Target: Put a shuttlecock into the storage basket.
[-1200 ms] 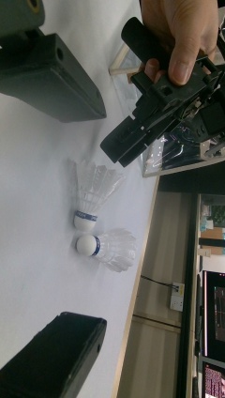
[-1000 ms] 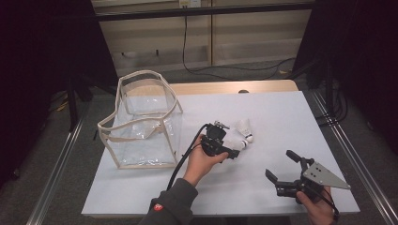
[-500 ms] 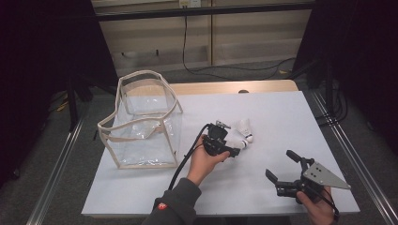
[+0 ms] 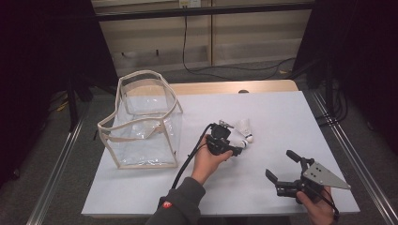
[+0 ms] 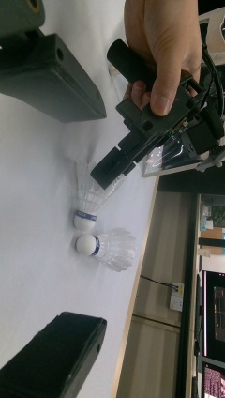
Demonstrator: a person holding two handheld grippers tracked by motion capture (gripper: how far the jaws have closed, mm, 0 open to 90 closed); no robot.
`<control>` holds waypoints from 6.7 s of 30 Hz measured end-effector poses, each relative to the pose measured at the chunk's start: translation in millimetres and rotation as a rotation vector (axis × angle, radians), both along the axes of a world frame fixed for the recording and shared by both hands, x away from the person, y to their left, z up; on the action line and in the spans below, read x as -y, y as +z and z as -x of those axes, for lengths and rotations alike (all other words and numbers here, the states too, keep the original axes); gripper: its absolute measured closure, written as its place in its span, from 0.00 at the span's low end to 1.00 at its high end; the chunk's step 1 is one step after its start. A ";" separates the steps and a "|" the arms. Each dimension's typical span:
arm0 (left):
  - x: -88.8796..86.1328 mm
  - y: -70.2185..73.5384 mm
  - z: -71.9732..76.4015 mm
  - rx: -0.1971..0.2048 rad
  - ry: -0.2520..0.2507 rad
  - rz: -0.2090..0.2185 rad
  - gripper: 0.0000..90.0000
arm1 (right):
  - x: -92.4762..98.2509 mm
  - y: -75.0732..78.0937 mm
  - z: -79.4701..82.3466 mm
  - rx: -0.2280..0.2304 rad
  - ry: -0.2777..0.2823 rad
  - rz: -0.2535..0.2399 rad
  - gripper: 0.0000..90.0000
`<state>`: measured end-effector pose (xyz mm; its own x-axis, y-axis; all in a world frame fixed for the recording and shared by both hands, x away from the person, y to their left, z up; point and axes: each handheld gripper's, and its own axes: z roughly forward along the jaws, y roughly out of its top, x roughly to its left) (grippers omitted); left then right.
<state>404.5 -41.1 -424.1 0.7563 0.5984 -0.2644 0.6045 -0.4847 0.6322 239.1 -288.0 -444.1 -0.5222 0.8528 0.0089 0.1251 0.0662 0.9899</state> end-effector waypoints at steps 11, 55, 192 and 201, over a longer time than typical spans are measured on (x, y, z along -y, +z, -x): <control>7.4 -8.8 -3.4 -0.011 0.008 0.007 0.53 | 0.1 0.0 0.4 -0.002 -0.001 -0.008 0.02; -9.2 12.3 -1.8 -0.041 -0.044 0.003 0.98 | -0.1 0.1 0.3 0.002 0.000 -0.001 0.02; -64.0 172.2 -19.4 -0.088 -0.150 -0.095 0.99 | -0.1 -0.3 -7.0 0.002 -0.003 -0.003 0.02; -66.0 180.1 -22.1 -0.086 -0.149 -0.100 0.99 | 0.0 -0.1 -6.8 0.001 -0.003 -0.003 0.02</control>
